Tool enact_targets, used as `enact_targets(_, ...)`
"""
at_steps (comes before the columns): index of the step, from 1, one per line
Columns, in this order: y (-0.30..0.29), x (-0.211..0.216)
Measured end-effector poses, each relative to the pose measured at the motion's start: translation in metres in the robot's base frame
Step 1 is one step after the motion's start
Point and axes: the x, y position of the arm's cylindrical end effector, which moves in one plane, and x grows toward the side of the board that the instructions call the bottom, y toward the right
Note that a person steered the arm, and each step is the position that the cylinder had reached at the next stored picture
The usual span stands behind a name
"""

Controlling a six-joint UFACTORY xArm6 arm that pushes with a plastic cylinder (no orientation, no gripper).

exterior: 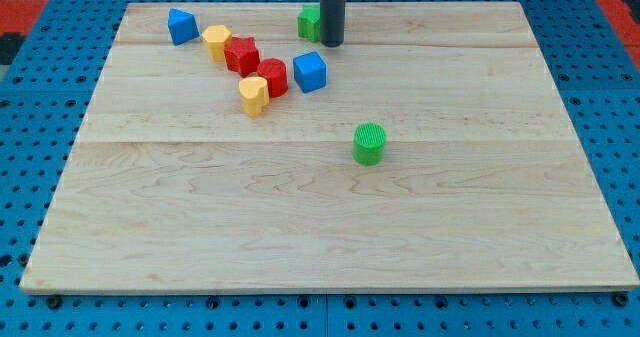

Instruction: Move the blue cube above the green circle

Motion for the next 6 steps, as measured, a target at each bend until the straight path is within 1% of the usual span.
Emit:
enact_targets(1,-0.017,0.029)
enact_targets(3,-0.039,0.036)
enact_targets(4,-0.064,0.036)
enact_targets(5,-0.078,0.057)
enact_targets(6,-0.033,0.077)
